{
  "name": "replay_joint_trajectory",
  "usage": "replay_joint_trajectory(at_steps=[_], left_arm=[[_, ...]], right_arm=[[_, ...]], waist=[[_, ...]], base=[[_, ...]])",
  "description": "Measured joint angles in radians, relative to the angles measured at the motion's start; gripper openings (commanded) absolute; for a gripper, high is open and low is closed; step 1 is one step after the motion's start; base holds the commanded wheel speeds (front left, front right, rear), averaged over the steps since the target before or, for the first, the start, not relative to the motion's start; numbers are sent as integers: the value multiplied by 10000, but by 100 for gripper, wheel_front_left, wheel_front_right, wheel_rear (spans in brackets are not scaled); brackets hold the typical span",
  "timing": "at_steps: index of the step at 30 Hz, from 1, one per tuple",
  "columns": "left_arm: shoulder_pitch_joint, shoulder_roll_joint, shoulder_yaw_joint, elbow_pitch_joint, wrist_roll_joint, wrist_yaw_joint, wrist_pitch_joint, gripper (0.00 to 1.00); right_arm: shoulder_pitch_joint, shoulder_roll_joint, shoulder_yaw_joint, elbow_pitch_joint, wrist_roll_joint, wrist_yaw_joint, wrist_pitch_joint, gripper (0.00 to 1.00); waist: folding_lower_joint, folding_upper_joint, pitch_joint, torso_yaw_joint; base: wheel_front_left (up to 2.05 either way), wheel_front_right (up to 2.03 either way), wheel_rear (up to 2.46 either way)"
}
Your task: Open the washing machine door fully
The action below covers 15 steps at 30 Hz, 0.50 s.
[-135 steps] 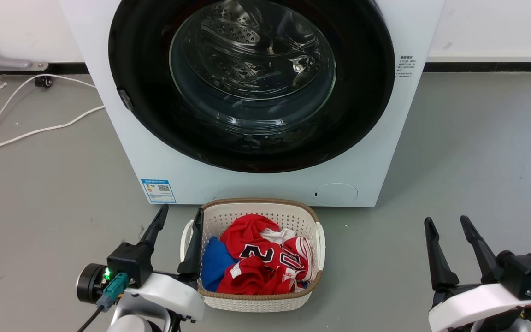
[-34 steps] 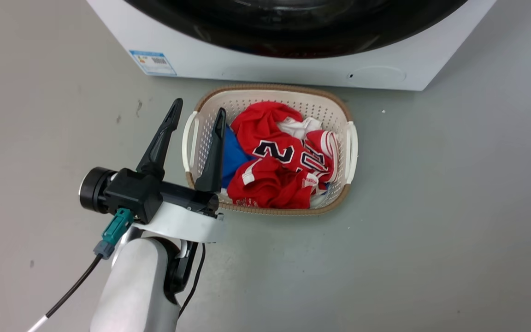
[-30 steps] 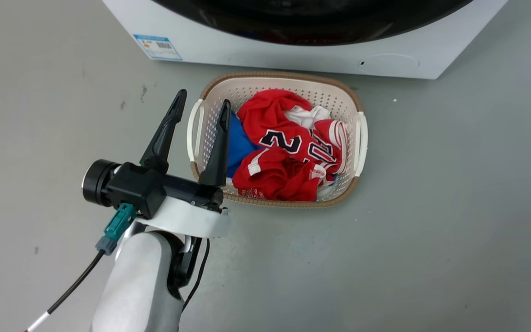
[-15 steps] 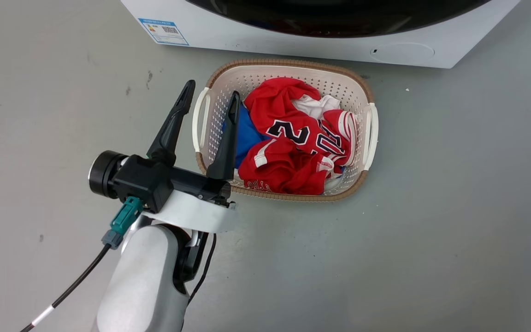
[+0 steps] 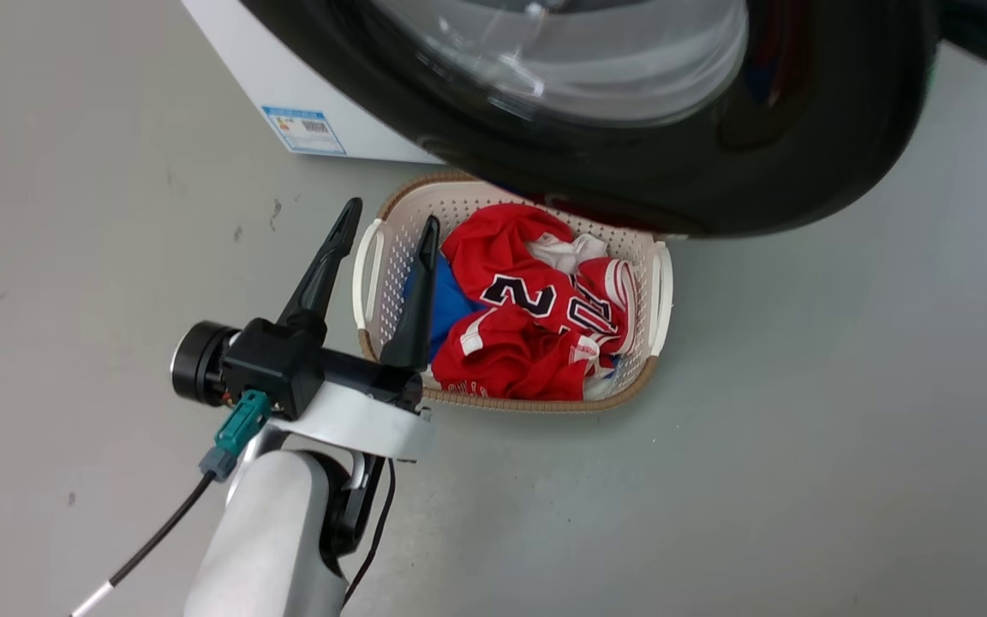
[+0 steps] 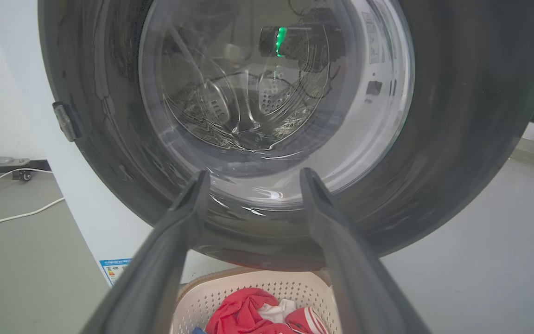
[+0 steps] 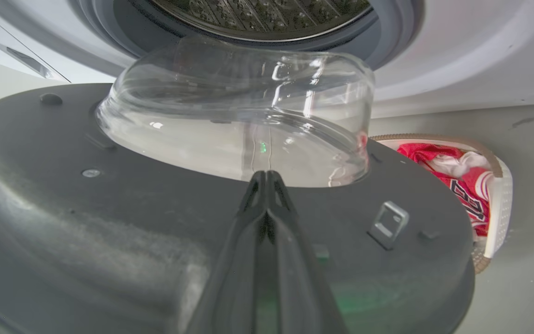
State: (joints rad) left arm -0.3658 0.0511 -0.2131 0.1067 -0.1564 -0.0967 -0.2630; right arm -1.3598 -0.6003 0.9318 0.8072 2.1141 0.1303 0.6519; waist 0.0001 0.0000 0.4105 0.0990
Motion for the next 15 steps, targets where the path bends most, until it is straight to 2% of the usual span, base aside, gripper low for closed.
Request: replay_joint_trajectory(at_steps=[8,9,15], left_arm=[[533,0,27,249,17,-104,0,100],[667,0,-69,318,-52,-138,0,100],[1029,-2,-284,454,-151,-178,0,100]], right_arm=[[1143,-332,650,-1730,642,-10,265,0],[1573,-500,1020,-2483,849,-10,178,0],[2218,-744,1818,-4155,1051,-12,-320,0]], waist=[[-1,0,-817,-34],[-1,0,-1110,25],[-1,0,-1732,198]], base=[[0,0,0],[0,0,0],[0,0,0]])
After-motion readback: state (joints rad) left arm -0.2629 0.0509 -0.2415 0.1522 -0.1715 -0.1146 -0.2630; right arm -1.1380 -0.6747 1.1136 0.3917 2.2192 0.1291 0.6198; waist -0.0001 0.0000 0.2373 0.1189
